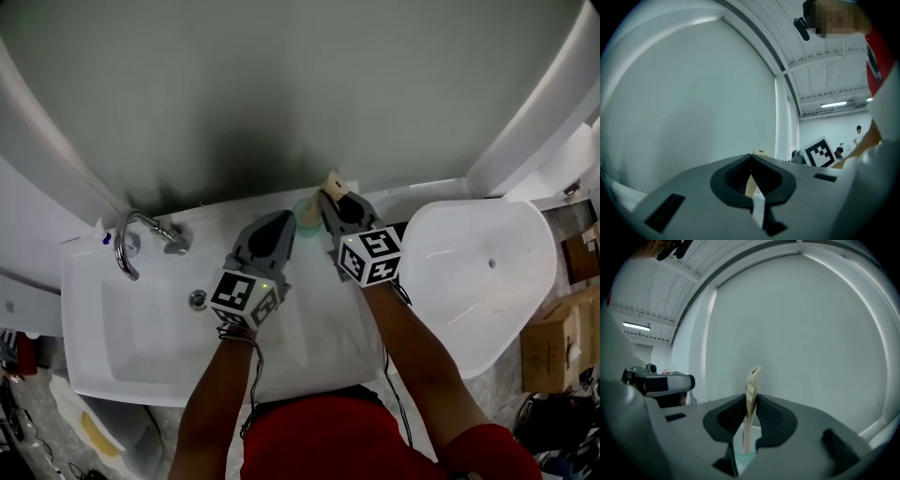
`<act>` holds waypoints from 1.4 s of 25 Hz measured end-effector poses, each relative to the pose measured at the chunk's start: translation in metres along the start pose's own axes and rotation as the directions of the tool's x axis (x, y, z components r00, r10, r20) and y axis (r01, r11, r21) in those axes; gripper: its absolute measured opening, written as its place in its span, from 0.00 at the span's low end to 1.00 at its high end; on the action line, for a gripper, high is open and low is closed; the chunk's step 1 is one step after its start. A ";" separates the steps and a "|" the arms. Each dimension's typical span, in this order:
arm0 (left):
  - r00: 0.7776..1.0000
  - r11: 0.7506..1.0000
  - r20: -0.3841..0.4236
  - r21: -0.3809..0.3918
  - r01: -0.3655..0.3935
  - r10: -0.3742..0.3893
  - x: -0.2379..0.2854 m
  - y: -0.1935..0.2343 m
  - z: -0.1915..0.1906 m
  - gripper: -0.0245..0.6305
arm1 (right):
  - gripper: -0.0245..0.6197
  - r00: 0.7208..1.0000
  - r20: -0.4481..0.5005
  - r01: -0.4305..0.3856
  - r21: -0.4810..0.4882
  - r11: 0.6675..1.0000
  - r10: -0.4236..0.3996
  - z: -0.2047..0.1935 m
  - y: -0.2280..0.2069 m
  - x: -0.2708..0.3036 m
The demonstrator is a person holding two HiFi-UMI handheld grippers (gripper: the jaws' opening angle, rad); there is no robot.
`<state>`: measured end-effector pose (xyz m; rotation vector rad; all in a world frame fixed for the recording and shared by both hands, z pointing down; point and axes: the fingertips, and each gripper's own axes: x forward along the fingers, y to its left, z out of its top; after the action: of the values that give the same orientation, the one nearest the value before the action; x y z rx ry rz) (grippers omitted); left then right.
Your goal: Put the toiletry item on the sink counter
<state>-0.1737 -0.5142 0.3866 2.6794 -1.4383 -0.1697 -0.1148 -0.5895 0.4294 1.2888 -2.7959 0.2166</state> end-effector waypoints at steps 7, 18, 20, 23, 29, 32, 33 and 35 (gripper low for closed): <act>1.000 1.000 0.003 0.002 0.005 -0.005 0.001 0.000 0.004 0.06 | 0.15 0.996 -0.088 -0.022 0.031 0.999 0.024 -0.029 0.001 0.008; 1.000 1.000 -0.014 -0.023 0.019 -0.019 -0.006 -0.010 -0.006 0.06 | 0.38 0.978 -0.207 -0.012 0.081 0.997 0.029 -0.054 -0.012 -0.002; 1.000 1.000 -0.013 -0.022 0.022 -0.023 -0.008 -0.011 -0.007 0.06 | 0.39 0.975 -0.220 -0.001 0.092 0.996 0.021 -0.058 -0.016 -0.008; 1.000 0.999 -0.010 -0.022 0.024 -0.024 -0.013 -0.014 -0.008 0.06 | 0.39 0.973 -0.229 0.008 0.101 0.995 0.015 -0.061 -0.018 -0.023; 1.000 1.000 0.012 -0.006 0.026 -0.026 -0.027 -0.026 0.004 0.06 | 0.39 0.990 -0.125 -0.062 0.078 0.995 0.071 -0.024 0.008 -0.073; 0.999 0.999 0.020 0.000 0.032 -0.032 -0.035 -0.037 0.015 0.06 | 0.39 0.992 -0.058 -0.108 0.042 0.993 0.111 0.004 0.029 -0.096; 0.999 0.999 0.025 0.003 0.035 -0.035 -0.038 -0.042 0.019 0.06 | 0.39 0.991 -0.037 -0.125 0.032 0.992 0.126 0.013 0.036 -0.103; 0.998 0.999 0.036 0.010 0.043 -0.043 -0.044 -0.050 0.027 0.06 | 0.38 0.988 -0.002 -0.153 0.013 0.988 0.153 0.029 0.049 -0.116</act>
<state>-0.1603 -0.4507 0.3552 2.7298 -1.3956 -0.2156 -0.0766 -0.4753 0.3831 1.0754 -2.8976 0.2427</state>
